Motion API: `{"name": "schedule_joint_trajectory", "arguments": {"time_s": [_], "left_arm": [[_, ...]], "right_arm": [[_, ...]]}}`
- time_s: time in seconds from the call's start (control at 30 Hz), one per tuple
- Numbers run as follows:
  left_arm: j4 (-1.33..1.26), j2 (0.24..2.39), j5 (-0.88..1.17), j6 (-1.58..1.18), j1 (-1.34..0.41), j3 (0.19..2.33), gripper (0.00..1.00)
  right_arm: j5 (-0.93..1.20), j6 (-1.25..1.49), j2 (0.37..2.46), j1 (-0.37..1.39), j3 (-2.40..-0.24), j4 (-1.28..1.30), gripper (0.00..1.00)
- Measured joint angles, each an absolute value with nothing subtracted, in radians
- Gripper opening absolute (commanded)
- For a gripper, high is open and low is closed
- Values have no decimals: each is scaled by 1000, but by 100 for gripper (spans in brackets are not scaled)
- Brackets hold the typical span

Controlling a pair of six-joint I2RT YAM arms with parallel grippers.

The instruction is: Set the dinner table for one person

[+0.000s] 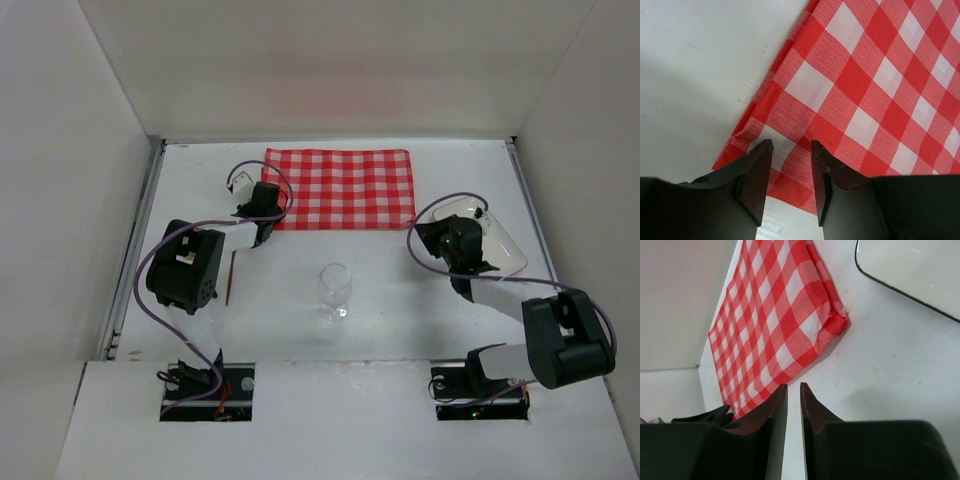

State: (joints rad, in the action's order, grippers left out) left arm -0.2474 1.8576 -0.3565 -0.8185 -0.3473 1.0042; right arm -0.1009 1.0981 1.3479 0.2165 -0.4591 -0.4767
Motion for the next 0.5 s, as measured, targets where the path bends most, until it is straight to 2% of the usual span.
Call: {"name": "schedule_joint_trajectory", "arguments": {"time_s": [0.1,0.27,0.5], "left_arm": [[-260,1839,-361,-823,-347,982,38],[-262,1726,-376,-823,-369,916,44],[-326,1401,-399,-797,-454,809,47]], "right_arm": [[-124,1063,1308,216,-459,-434,25],[-144,1032,1206,194,-445,-367,49],[-170,1080,1142,70,-382,-330,54]]}}
